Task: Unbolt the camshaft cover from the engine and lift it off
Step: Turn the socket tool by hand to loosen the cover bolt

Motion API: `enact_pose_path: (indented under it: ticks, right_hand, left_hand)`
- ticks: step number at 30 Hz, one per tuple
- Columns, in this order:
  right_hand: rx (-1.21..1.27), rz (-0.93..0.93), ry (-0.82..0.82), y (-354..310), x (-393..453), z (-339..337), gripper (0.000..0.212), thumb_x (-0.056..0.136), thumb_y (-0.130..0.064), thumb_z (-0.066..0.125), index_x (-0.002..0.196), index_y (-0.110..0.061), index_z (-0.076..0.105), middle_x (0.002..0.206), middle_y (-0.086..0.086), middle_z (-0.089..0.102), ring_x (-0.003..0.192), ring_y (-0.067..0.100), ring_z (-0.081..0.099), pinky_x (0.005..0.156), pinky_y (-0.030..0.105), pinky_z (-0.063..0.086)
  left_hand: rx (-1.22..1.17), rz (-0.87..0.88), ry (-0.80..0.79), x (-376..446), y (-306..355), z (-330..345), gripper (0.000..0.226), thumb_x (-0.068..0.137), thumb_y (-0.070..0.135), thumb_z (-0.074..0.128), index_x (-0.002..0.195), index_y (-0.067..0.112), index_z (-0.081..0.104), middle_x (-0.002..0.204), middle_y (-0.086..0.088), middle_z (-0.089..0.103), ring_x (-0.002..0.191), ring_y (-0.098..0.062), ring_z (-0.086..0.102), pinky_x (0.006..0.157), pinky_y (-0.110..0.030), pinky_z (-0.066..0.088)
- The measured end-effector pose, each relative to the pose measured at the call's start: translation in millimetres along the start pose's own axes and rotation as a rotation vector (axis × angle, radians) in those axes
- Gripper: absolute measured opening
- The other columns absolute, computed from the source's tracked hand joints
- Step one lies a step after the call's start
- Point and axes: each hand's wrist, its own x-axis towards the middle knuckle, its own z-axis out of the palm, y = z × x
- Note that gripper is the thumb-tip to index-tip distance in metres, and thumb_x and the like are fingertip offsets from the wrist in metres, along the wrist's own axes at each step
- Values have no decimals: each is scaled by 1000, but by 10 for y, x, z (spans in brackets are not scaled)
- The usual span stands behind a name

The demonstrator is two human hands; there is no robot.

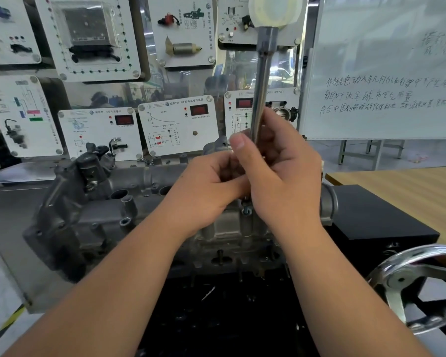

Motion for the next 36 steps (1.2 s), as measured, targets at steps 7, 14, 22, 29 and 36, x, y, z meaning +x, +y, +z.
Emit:
enact_pose_path:
  ticks: [7, 14, 22, 29, 36]
  right_hand:
    - [-13, 2, -26, -2, 0, -31, 28, 102, -17, 51, 124, -11, 66, 91, -11, 73, 88, 4, 70, 73, 19, 55]
    - [1, 12, -55, -26, 3, -29, 40, 99, -27, 58, 137, -13, 60, 98, -6, 74, 89, 13, 71, 80, 42, 60]
    - [-26, -14, 6, 31, -14, -11, 38, 100, -18, 53, 138, -14, 58, 96, -18, 72, 96, -3, 68, 82, 16, 54]
    - [14, 17, -53, 9, 6, -38, 33, 98, -27, 61, 130, -19, 63, 87, -6, 72, 79, 20, 71, 73, 46, 59]
    - [-55, -15, -102, -6, 16, -57, 29, 103, -21, 48, 126, -16, 64, 94, -13, 73, 87, 8, 70, 76, 26, 57]
  left_hand:
    - [-159, -10, -78, -21, -2, -3, 22, 92, 29, 70, 114, 26, 73, 98, 5, 79, 92, -7, 72, 82, -22, 57]
    - [-161, 13, -36, -22, 3, -1, 16, 92, 23, 73, 106, 28, 77, 100, -2, 80, 98, -19, 76, 87, -27, 59]
    - [-183, -17, -57, -29, 16, -11, 16, 94, 27, 66, 107, 28, 76, 96, 6, 79, 92, -7, 73, 81, -20, 56]
    - [-112, -1, -22, -2, -30, -4, 18, 90, 22, 70, 107, 18, 76, 99, -4, 79, 97, -23, 75, 87, -31, 60]
    - [-162, 10, -108, -20, -1, -8, 20, 96, 24, 64, 110, 30, 75, 101, 6, 79, 98, -9, 73, 86, -20, 55]
